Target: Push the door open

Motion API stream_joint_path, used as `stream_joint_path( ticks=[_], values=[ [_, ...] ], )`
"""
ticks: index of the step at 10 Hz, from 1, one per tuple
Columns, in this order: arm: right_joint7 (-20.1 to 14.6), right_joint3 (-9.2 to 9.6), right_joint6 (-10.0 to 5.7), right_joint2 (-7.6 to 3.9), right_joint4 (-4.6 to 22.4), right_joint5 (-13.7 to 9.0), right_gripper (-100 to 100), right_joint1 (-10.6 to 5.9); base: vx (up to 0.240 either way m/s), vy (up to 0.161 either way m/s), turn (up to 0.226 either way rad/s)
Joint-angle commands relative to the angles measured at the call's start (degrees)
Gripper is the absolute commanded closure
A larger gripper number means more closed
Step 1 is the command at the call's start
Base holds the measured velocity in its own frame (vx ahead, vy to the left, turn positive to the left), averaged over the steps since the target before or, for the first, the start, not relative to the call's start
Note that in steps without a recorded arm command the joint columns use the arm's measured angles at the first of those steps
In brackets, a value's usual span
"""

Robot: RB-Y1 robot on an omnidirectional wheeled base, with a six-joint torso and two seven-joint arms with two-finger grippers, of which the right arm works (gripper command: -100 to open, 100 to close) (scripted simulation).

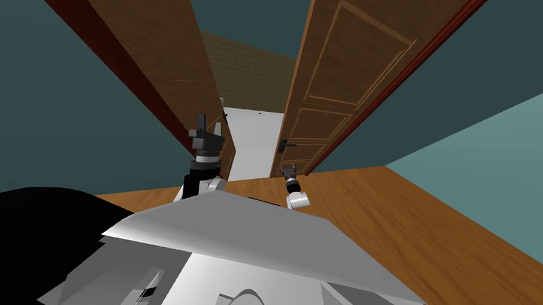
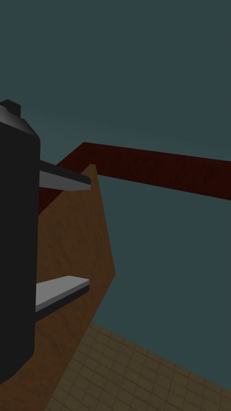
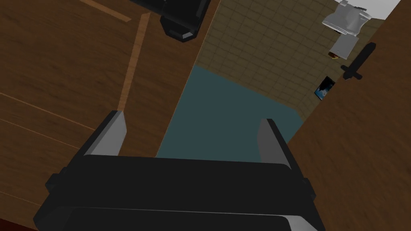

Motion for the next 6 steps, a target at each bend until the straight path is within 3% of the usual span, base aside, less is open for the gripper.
stream_joint_path(
  ticks=[1,4,5,6],
  values=[
    [-2.31,0.34,0.79,0.19,0.82,-2.86,-100,-0.25,0.039,-0.048,0.039],
    [-6.29,0.96,2.02,0.49,2.21,-7.75,-100,-0.77,0.049,-0.060,0.044],
    [-6.29,0.96,2.02,0.49,2.21,-8.37,-100,-0.77,0.040,-0.039,0.024],
    [-8.22,1.27,2.61,0.65,2.89,-10.61,-100,-1.03,0.036,-0.052,0.043]
  ],
)
